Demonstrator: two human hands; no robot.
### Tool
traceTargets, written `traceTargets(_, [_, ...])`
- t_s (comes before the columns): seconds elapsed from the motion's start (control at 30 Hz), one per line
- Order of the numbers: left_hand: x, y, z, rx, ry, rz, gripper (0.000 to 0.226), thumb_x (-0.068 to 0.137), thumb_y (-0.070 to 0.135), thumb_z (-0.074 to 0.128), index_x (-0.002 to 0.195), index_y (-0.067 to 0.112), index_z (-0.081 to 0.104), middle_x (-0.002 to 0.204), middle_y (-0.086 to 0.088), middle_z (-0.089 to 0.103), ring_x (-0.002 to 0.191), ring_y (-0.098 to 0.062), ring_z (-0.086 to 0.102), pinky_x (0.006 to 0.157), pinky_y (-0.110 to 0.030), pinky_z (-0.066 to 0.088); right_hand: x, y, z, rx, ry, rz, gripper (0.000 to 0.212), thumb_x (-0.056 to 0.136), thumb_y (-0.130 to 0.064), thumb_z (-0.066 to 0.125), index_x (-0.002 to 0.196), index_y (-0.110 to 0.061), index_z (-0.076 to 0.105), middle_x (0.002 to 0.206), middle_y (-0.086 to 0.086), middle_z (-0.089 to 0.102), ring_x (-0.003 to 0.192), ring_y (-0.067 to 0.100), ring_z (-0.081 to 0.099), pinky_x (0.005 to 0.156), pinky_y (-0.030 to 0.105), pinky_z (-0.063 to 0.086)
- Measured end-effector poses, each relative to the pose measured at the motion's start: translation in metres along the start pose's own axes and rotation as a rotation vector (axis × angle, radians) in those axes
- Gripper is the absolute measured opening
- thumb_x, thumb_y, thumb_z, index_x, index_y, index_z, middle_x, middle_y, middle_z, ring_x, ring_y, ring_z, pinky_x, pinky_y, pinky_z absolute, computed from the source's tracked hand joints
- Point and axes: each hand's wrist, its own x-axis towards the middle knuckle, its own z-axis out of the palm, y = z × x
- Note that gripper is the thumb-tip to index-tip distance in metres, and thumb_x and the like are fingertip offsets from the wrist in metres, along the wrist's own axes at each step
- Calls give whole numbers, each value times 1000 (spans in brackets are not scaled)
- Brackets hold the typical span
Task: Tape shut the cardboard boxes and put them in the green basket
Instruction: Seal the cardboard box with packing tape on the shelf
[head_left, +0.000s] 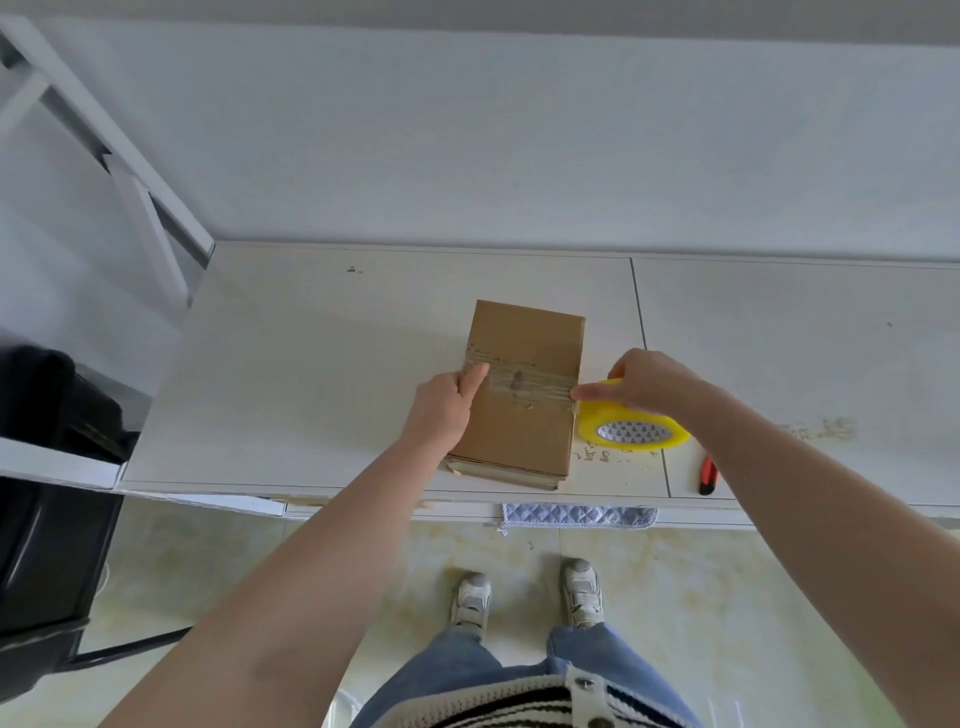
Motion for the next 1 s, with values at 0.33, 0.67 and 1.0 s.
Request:
traceTargets(0.33, [-20, 7, 18, -83, 116, -194, 51, 105, 45, 25, 85, 10, 56, 75, -7, 57, 79, -31, 59, 56, -31, 35, 3, -12, -7, -119, 2, -53, 73, 65, -87, 55, 83, -17, 66, 70, -4, 62, 66, 11, 55, 58, 28, 37])
traceTargets(0.67, [8, 37, 39, 766, 114, 464, 71, 100, 50, 11, 154, 13, -17, 160, -8, -27, 148, -26, -22, 122, -46, -6, 4, -13, -5, -176, -4, -41, 68, 68, -87, 52, 69, -20, 59, 67, -4, 61, 64, 11, 55, 55, 26, 32])
traceTargets(1.0, [12, 36, 41, 820, 101, 431, 69, 101, 51, 12, 151, 19, -23, 160, -9, -26, 148, -28, -21, 120, -50, -9, 4, -10, 1, -165, 10, -56, 75, 71, -87, 49, 87, -16, 66, 74, -4, 62, 67, 13, 55, 57, 28, 36])
